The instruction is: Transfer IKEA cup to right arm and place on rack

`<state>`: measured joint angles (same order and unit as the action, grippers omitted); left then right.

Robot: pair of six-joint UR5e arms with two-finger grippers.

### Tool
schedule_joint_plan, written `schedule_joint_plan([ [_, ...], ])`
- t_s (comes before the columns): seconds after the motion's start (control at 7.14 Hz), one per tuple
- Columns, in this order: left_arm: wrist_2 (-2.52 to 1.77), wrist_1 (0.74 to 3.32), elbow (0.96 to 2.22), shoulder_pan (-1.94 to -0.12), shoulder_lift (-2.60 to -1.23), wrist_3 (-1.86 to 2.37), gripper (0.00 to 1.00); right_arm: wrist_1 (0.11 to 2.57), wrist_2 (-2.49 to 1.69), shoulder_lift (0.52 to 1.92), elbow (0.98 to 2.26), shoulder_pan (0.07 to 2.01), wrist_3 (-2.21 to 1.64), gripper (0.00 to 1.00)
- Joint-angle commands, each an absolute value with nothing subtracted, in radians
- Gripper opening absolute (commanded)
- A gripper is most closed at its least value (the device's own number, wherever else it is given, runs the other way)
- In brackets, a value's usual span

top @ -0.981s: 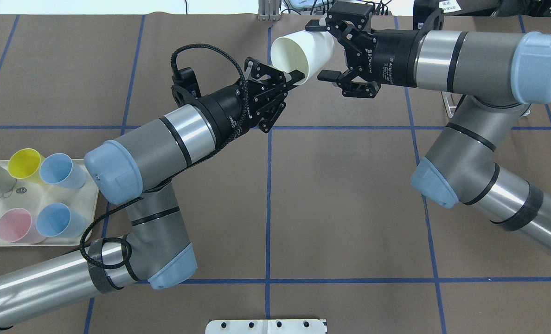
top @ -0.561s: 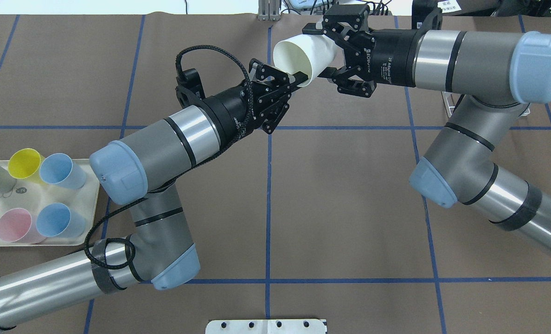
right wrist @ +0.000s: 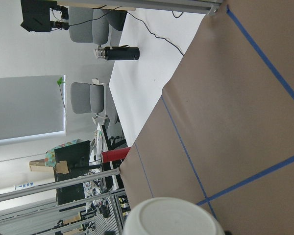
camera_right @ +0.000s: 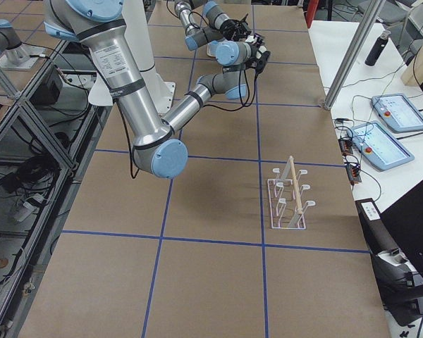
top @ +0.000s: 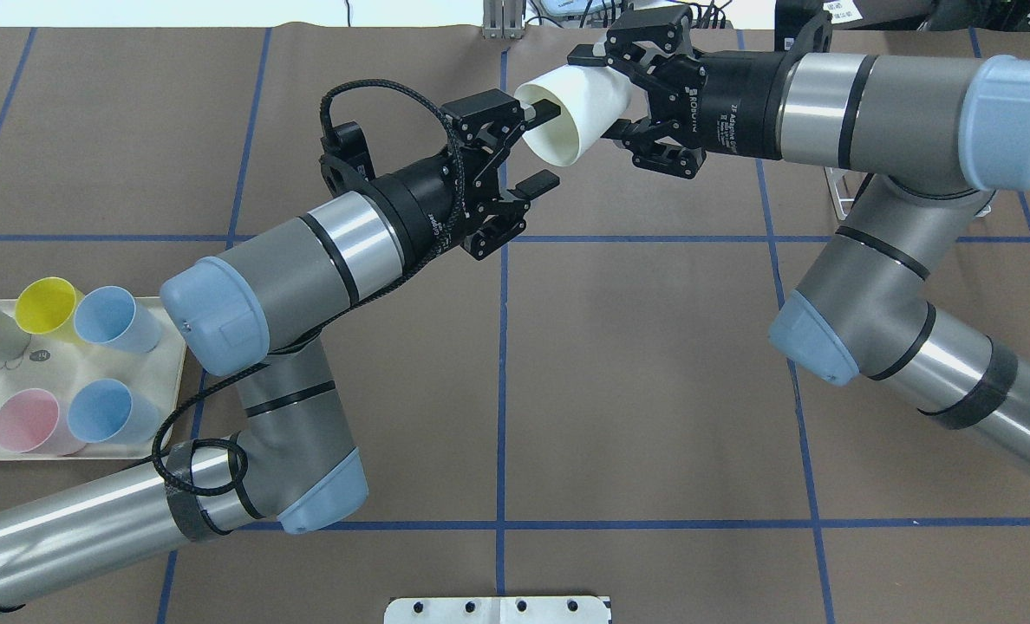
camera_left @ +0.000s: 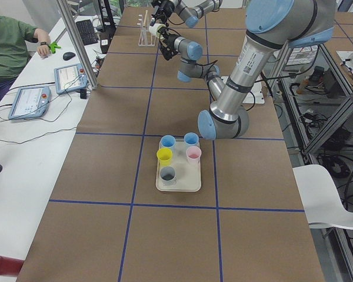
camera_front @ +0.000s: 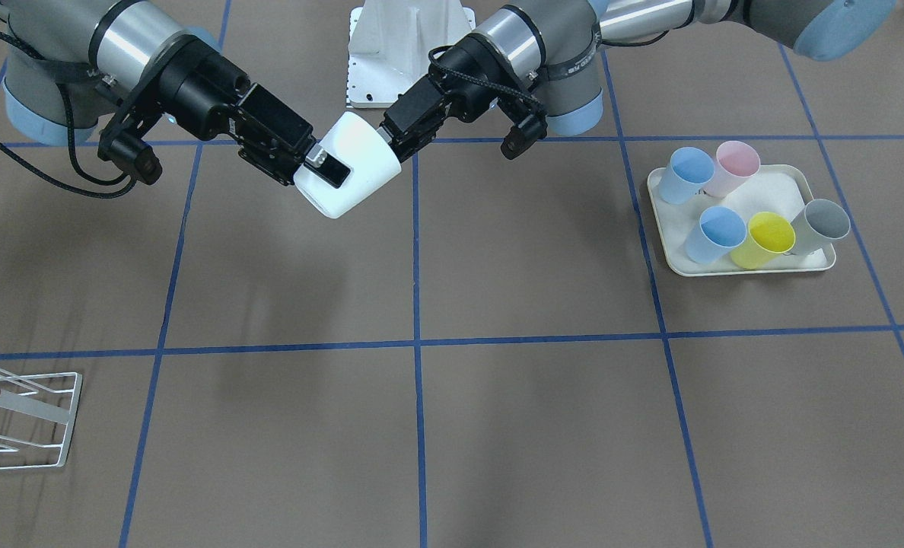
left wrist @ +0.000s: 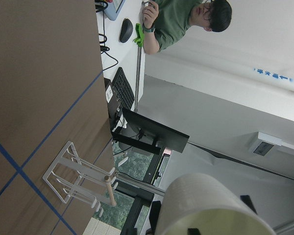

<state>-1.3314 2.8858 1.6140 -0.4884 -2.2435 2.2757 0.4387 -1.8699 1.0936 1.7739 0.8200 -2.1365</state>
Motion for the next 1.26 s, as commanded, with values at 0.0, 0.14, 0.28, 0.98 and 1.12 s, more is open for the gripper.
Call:
schedule_joint_plan([
  [0.0,-1.336,2.89,1.615,-0.497,-2.232,2.273,1.0,0.443,-1.871,1.126,1.775,0.915,-2.117,0.0],
  [0.14,-1.339,2.884,1.62,-0.511,-2.226,2.275,1.0,0.445,-1.871,1.179,1.769,0.966,-2.08,0.0],
  [0.28,-1.341,2.875,1.614,-0.524,-2.224,2.258,1.0,0.454,-1.874,1.234,1.764,1.013,-1.948,0.0],
  [0.98,-1.503,2.474,1.692,-0.687,-2.18,1.973,0.99,0.806,-1.811,1.328,1.711,1.239,-1.175,0.0],
  [1.12,-1.605,2.341,1.745,-0.757,-2.162,1.886,0.99,0.805,-1.678,1.331,1.645,1.238,-1.051,0.0],
])
